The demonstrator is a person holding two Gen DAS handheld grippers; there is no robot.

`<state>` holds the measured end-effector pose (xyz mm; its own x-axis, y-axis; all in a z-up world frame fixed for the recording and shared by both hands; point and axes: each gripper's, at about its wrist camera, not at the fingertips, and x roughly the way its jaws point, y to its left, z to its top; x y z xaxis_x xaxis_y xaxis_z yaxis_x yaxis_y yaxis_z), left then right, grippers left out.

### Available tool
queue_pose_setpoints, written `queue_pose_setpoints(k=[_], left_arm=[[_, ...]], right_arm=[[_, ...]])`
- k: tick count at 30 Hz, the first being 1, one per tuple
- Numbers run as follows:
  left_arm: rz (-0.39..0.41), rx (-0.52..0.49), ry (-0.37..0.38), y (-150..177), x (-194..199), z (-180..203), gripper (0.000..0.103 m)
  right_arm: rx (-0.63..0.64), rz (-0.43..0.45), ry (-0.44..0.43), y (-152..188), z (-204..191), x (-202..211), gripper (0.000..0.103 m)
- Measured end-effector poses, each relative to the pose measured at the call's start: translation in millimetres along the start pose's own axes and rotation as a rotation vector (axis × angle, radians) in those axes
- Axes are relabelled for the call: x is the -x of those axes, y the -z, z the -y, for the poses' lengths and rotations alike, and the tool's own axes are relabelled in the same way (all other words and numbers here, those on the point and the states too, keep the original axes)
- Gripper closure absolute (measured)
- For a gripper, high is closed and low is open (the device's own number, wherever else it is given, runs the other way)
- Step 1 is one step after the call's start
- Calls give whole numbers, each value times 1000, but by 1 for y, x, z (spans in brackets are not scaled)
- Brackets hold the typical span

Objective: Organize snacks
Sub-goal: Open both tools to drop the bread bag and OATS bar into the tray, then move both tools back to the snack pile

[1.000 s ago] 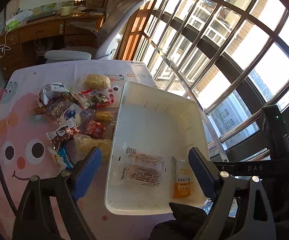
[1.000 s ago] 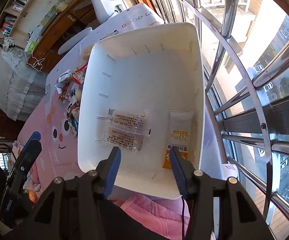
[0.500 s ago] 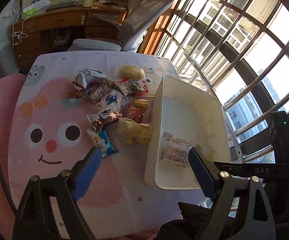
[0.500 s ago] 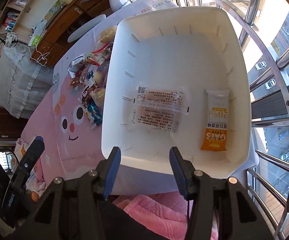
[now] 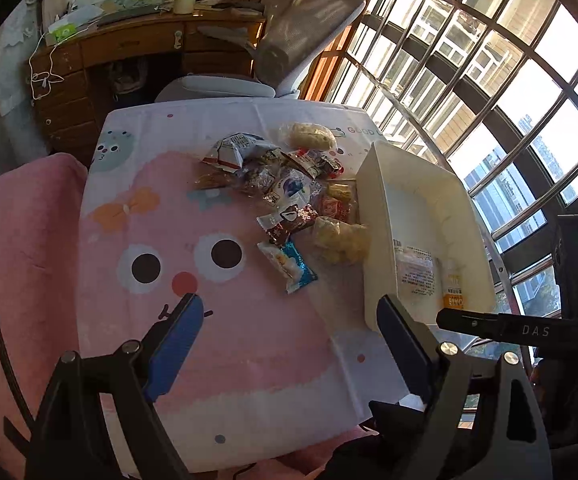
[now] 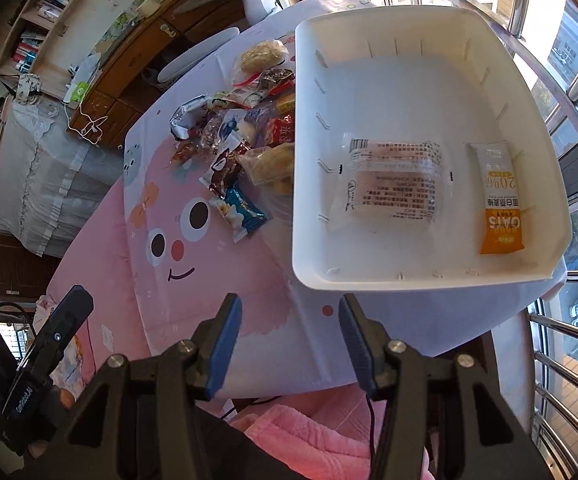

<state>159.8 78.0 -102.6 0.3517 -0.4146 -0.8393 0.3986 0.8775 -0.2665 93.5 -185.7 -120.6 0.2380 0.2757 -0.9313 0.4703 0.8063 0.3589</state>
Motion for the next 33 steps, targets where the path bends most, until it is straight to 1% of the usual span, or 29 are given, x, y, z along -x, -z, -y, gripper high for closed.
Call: queue_pose_setpoints(k=[3,7,13,17,23,27,33], left_arm=[[2,-41,-12,1,6,-14,15],[-30,-91,-10,-2,8,-33,15],[-144,-193,6,-11,-7,-53,15],[-203,-238,12,-21,-19,-62,15],[-262,-285,14,-49,-37,-72,15],[-291,-312,-12,-74,-56,-78,15],[-335,-346,-46,-112,-91,-80,15]], right_arm=[[-16,9,-3,10,-15,-8,52],[-39,14,-3,22,-34,-21,52],[-39,26,42,30,-57,-39,52],[5,25,90,31,-73,-50,52],[92,24,157,26,-86,-63,52],[127,20,170,17,-91,-75,52],[177,5,181,-4,-99,-99,52]])
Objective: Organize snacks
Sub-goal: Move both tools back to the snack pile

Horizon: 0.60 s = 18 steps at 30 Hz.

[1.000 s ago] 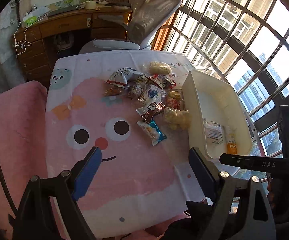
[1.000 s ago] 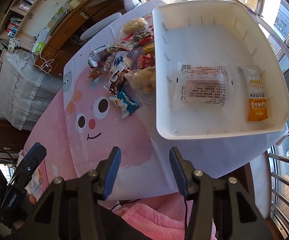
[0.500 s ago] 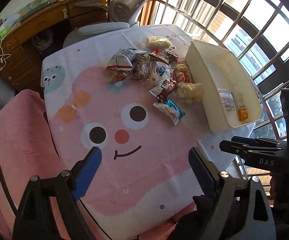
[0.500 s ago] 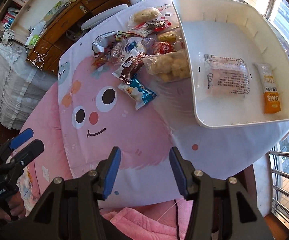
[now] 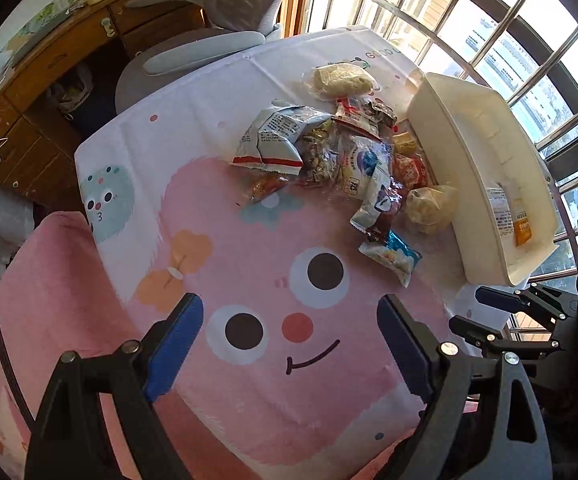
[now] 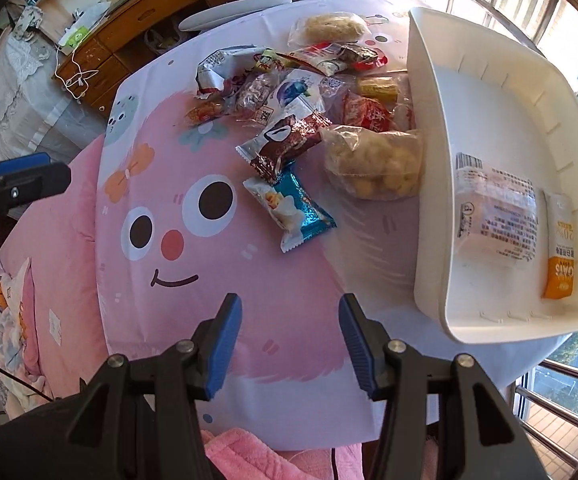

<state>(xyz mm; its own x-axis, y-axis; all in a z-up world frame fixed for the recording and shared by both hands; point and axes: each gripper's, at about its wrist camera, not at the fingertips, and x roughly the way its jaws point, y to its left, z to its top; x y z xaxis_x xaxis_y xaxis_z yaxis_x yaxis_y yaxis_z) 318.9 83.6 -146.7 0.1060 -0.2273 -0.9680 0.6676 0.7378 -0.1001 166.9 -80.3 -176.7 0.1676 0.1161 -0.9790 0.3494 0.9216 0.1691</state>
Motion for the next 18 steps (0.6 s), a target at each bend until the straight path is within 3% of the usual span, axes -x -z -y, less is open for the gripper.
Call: queue_pose_setpoints(k=[18], left_arm=[[-72,-5,34,-109,-95,-30,15]], right_arm=[[245,-21,73,-38,-35,-65,52]])
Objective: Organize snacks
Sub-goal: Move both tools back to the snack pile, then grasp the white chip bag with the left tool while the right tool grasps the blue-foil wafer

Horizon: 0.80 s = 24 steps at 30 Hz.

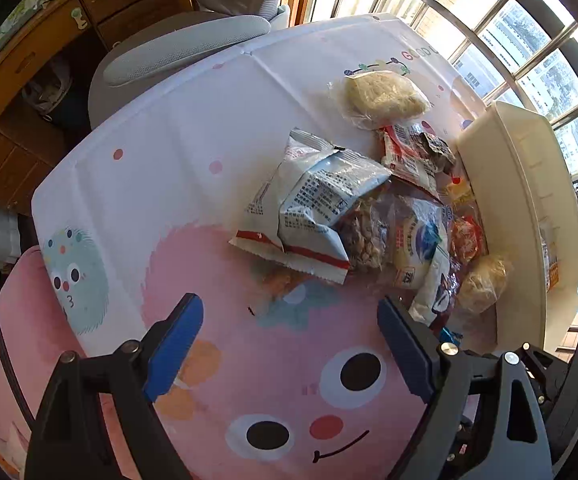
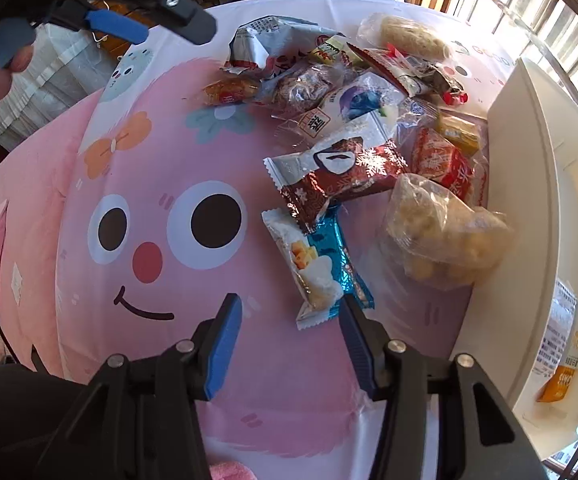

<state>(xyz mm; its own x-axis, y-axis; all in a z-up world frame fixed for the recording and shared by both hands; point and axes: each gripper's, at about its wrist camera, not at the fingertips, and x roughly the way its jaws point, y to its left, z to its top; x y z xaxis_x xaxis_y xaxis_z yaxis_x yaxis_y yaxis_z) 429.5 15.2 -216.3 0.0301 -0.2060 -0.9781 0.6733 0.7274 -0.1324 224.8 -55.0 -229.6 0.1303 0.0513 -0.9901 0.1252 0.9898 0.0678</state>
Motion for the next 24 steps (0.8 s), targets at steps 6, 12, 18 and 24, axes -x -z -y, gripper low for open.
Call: queue_pose_setpoints(k=[6,12,18,24], left_arm=[[50,35,40,-16,-26,-5,15],[146,86,70,-26,-39,-10,15],[192,102,71,-35,-49,-11,15],[179,116,59,-40,-60,-14,15]], right_arm=[[6,8,40,-2,6,-11,52],[16,26,63,-3,12,-17,52],[30,21,57,-3,14,-29,52],[50,34,68,-10,7,-36,52]])
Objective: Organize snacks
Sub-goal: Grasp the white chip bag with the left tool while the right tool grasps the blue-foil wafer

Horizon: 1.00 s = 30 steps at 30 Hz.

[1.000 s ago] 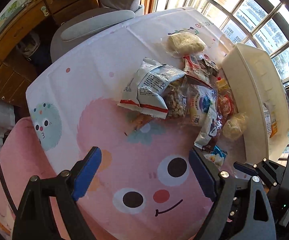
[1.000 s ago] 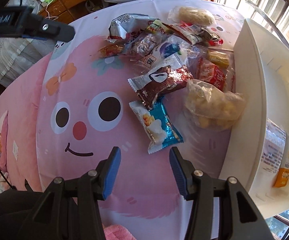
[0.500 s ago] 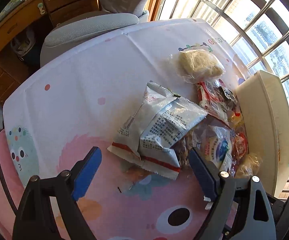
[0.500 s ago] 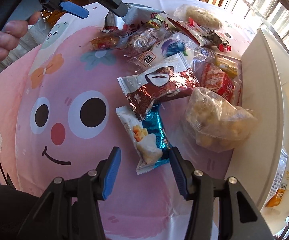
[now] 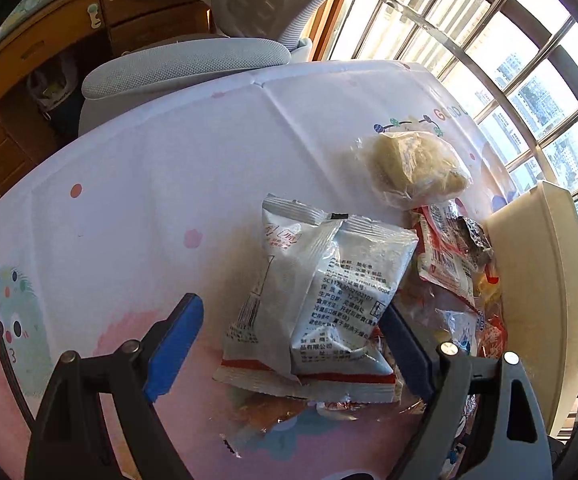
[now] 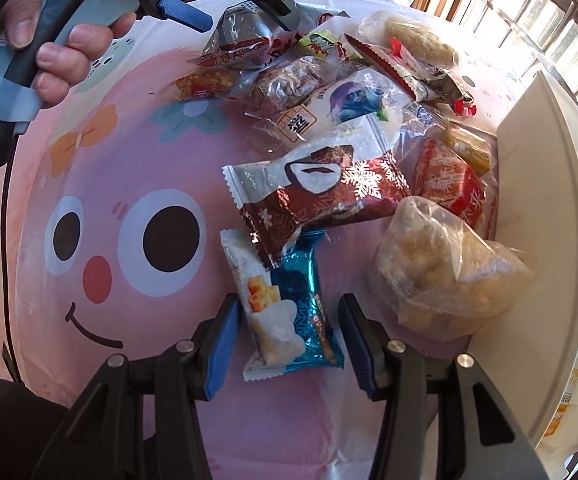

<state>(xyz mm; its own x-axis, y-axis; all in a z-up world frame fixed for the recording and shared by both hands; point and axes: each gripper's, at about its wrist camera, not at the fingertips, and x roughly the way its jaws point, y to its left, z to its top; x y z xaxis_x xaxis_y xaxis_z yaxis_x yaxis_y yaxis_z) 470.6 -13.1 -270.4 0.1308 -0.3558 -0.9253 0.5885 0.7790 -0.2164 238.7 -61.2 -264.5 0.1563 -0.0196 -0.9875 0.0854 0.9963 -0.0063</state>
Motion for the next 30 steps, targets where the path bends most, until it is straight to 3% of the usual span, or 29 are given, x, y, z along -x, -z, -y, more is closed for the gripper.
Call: queue_pose_setpoints(k=[5,13,20,30], left_arm=[[-2,25,12,0,-3,-4,33],[6,57,9,1,-1,-3,41],[15,104,-10,4,5,-8,47],[43,140,-38,18,41,-15,47]], right_arm=[[14,1,12,-6,-1,-1,61],[16,-3,13,-9,-1,-2,71],[9,-17,6,-2,3,1,73],[-33,-48,-45,1,7,5,73]])
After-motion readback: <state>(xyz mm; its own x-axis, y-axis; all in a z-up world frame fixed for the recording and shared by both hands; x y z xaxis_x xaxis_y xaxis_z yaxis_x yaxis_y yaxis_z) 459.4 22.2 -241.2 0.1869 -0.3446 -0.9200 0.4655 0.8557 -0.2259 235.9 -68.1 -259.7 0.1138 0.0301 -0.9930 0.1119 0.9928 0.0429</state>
